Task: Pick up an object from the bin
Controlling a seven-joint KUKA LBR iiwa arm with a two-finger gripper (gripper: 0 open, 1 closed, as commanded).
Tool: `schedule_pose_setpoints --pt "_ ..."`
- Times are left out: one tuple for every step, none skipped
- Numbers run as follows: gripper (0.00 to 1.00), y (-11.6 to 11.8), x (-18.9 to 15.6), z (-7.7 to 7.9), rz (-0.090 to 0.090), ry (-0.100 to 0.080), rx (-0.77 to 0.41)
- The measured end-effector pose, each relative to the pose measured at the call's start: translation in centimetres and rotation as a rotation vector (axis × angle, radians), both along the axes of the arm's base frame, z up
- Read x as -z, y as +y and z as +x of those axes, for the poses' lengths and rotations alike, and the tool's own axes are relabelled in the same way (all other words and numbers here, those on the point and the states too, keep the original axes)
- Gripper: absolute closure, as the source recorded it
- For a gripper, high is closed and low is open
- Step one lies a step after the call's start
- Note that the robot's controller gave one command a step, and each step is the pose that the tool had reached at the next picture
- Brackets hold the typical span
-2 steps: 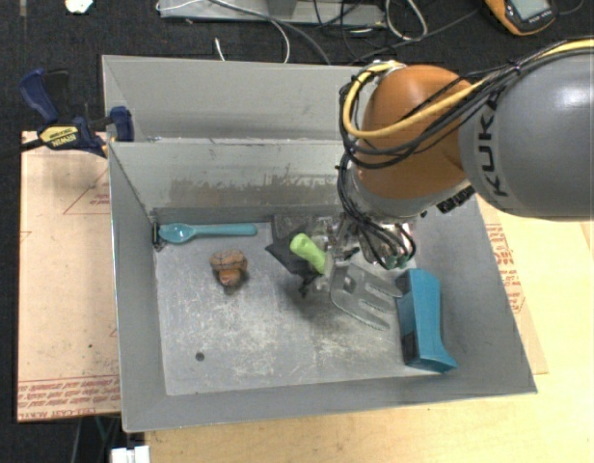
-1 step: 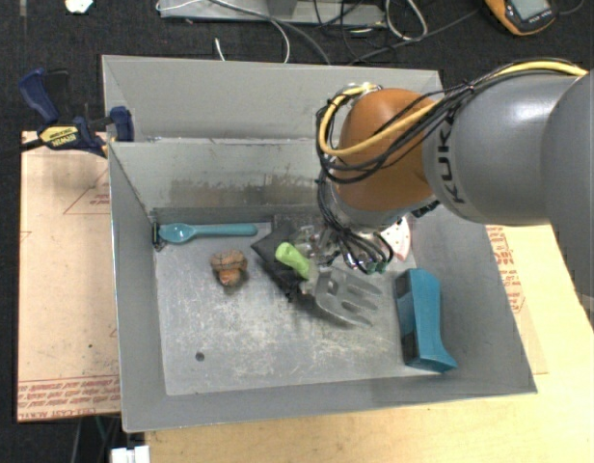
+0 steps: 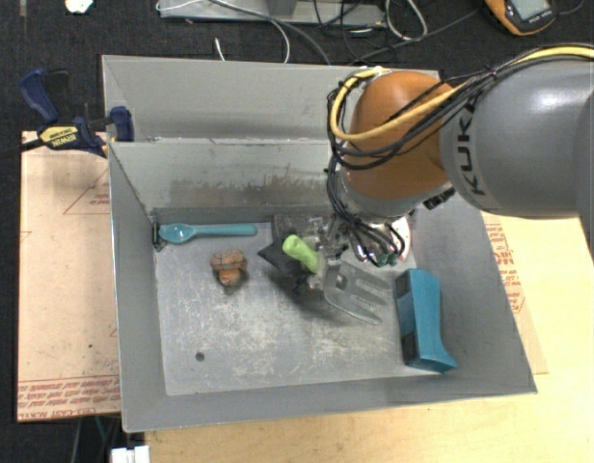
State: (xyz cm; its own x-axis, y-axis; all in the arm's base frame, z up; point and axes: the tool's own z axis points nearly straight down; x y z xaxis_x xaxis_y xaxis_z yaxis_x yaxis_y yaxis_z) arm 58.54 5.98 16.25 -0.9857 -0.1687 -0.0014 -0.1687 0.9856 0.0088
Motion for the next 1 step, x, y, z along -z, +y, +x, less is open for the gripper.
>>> schedule_pose_setpoints --pt "1.00 -0.59 -7.74 -0.01 0.000 0.005 0.023"
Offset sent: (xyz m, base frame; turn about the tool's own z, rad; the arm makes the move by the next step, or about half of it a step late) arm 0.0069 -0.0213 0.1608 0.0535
